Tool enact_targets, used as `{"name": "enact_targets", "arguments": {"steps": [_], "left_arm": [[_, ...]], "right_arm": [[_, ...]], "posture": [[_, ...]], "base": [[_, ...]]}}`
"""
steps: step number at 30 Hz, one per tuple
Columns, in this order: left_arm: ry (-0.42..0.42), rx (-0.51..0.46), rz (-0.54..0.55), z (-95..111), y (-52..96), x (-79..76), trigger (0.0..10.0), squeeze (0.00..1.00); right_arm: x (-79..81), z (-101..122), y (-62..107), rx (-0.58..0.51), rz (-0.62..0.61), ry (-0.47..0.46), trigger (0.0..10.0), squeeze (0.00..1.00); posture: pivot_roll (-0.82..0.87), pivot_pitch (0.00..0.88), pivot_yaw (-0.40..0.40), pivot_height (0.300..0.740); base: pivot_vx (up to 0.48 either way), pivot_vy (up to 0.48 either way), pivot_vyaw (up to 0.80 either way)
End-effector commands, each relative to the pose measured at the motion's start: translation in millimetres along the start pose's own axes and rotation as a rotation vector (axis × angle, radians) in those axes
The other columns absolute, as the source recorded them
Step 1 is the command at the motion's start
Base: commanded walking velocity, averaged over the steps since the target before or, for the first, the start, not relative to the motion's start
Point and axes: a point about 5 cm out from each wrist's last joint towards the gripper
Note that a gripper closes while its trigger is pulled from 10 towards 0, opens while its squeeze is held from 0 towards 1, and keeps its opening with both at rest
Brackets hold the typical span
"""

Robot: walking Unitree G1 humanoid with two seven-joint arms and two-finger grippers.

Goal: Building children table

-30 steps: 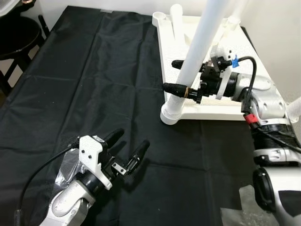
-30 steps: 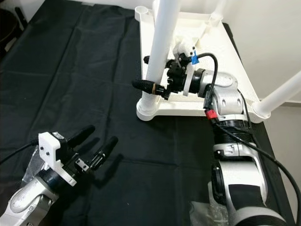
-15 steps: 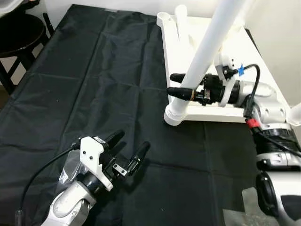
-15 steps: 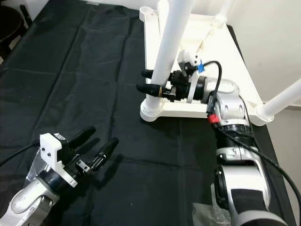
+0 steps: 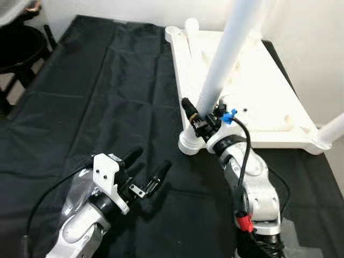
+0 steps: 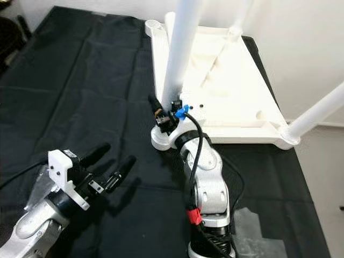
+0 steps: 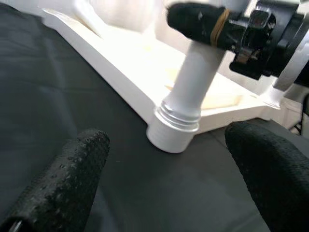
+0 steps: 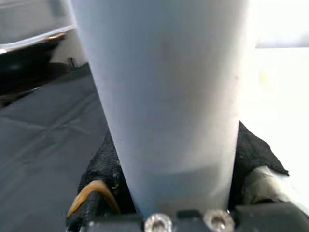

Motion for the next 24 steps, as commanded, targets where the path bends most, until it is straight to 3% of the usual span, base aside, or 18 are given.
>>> {"name": "enact_targets", "arguments": {"steps": [1, 2, 3, 4, 5, 7, 9, 10, 12, 14, 16, 18, 23, 24], "left_arm": [[0.007, 0.015, -0.001, -5, 1.5, 0.3, 10.0, 0.0], [0.006, 0.014, 0.0, -4, 1.8, 0.6, 10.0, 0.0], [0.007, 0.013, -0.001, -4, 2.2, 0.7, 10.0, 0.0], [0.007, 0.013, -0.001, -4, 2.2, 0.7, 10.0, 0.0], [0.008, 0.013, -0.002, -3, 2.3, 0.6, 10.0, 0.0], [0.011, 0.013, -0.004, -2, 2.5, 0.2, 10.0, 0.0], [0.012, 0.012, -0.005, -2, 2.5, -0.2, 10.0, 0.0], [0.013, 0.012, -0.005, -1, 2.6, -0.7, 10.0, 0.0], [0.015, 0.011, -0.007, -1, 2.8, -1.5, 10.0, 0.0], [0.015, 0.011, -0.007, -1, 2.9, -1.8, 10.0, 0.0], [0.017, 0.011, -0.009, -1, 3.1, -3.0, 10.0, 0.0], [0.018, 0.011, -0.009, 0, 3.4, -3.8, 10.0, 0.0], [0.017, 0.01, -0.008, 1, 4.4, -5.0, 10.0, 0.0], [0.017, 0.012, -0.009, 1, 5.2, -5.6, 10.0, 0.0]], "right_arm": [[6.3, -43, 3.2, 0.239, -0.013, -0.04, 0.0, 0.0], [9.6, -38, 3.6, 0.241, -0.006, -0.051, 0.0, 0.0], [11.9, -35, 4.9, 0.26, 0.02, -0.046, 3.8, 0.0], [11.9, -35, 4.9, 0.26, 0.02, -0.046, 3.8, 0.0], [15.3, -33, 6.3, 0.284, 0.074, -0.032, 10.0, 0.0], [18.6, -24, 8.8, 0.269, 0.226, -0.032, 10.0, 0.0], [16.9, -19, 9.2, 0.252, 0.275, -0.031, 10.0, 0.0], [15.3, -11, 7.9, 0.203, 0.383, -0.052, 10.0, 1.0], [8.3, 1, 5.4, 0.12, 0.514, -0.052, 10.0, 1.0], [4.4, 5, 4.4, 0.089, 0.548, -0.04, 10.0, 1.0], [-14.9, 14, 3.7, 0.01, 0.708, 0.06, 10.0, 1.0], [-27.4, 21, 5.1, -0.007, 0.815, 0.11, 10.0, 1.0], [-39.8, 26, 1.9, -0.024, 0.91, 0.176, 10.0, 1.0], [-46.3, 28, -2.3, -0.025, 0.999, 0.203, 10.0, 1.0]], "posture": [[0.02, 0.232, -0.106, 0.74], [0.02, 0.232, -0.106, 0.74], [0.02, 0.24, -0.103, 0.74], [0.02, 0.24, -0.103, 0.74], [0.02, 0.242, -0.102, 0.74], [0.01, 0.251, -0.098, 0.74], [0.01, 0.257, -0.097, 0.74], [0.01, 0.261, -0.099, 0.74], [0.01, 0.269, -0.095, 0.74], [0.01, 0.269, -0.095, 0.74], [0.02, 0.274, -0.097, 0.74], [0.03, 0.279, -0.094, 0.74], [0.04, 0.286, -0.092, 0.74], [0.05, 0.288, -0.089, 0.74]], "base": [[0.0, 0.0, 0.0], [0.0, 0.0, 0.0], [0.0, 0.0, 0.0], [0.0, 0.0, 0.0], [0.0, 0.0, 0.0], [0.0, 0.0, 0.0], [0.0, 0.0, 0.0], [0.0, 0.0, 0.0], [0.0, 0.0, 0.0], [0.0, 0.0, 0.0], [0.0, 0.0, 0.0], [0.0, 0.0, 0.0], [0.0, 0.0, 0.0], [0.0, 0.0, 0.0]]}}
Point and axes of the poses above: a point about 5 cm out from each wrist's last joint towards the gripper, its own y axis pointing back from the gripper into the wrist, its own z axis along the axis of the wrist's last joint, x = y × z, and after that the axes turned 8 degrees about y, right-handed
